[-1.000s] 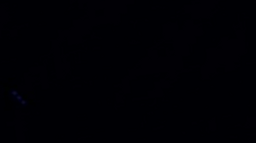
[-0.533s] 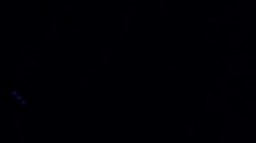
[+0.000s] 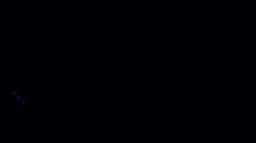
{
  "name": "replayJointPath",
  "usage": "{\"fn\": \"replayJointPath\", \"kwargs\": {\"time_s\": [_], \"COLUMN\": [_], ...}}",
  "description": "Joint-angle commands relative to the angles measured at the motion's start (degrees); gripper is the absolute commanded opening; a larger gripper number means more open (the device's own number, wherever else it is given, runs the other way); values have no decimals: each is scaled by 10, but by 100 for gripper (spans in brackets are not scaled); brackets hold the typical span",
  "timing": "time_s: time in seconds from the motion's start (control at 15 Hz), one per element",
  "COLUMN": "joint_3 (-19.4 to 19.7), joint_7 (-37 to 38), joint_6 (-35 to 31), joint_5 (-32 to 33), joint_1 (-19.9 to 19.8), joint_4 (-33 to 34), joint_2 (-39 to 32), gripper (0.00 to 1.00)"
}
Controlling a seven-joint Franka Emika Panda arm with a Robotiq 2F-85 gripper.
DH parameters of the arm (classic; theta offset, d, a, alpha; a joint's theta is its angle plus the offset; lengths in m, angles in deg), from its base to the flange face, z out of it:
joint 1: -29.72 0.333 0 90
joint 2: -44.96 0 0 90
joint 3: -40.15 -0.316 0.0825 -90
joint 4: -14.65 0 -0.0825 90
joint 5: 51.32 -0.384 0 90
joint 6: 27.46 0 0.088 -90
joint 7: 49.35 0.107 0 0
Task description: Pick up one orange circular object and put in the blue frame
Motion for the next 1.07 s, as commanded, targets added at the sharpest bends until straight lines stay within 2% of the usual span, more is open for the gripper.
{"fn": "replayJointPath", "kwargs": {"time_s": [0.0, 0.27, 0.6, 0.67, 0.8, 1.0], "joint_3": [25, 59, 95, 74, 85, 87], "joint_7": [-21, -45, -72, -50, -53, -53], "joint_6": [-77, -135, -179, -165, -170, -172], "joint_5": [-47, -95, -173, -137, -151, -154], "joint_1": [29, 86, 152, 124, 141, 143], "joint_4": [-37, -40, -27, -20, -20, -20], "joint_2": [64, 90, 88, 77, 77, 77], "gripper": [10, 10, 10, 35, 35, 35]}}
